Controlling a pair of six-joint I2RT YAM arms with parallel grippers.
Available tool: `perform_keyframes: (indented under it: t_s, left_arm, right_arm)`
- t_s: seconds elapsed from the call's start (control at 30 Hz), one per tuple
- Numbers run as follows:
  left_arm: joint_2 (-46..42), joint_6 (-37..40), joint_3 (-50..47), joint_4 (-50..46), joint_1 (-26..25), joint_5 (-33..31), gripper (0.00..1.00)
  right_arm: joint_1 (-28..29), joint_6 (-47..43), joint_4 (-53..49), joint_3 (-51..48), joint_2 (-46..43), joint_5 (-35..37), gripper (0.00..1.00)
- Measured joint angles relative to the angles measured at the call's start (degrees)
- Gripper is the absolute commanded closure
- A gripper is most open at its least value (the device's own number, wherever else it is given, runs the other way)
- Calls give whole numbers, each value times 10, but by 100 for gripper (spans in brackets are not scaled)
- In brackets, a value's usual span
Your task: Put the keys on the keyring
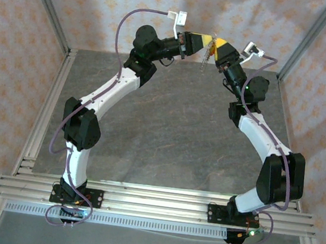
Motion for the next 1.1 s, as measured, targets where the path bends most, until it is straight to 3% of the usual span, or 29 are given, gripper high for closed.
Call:
perform_keyframes:
  t_s: [0.67, 1.1]
  left_arm:
    - [0, 0, 0, 0, -4, 0, 100]
    - [0, 2, 0, -3, -7, 1, 100]
  right_arm:
    - [0, -18, -2, 0, -22, 0, 67]
    - [0, -23, -17, 23, -23, -14, 71]
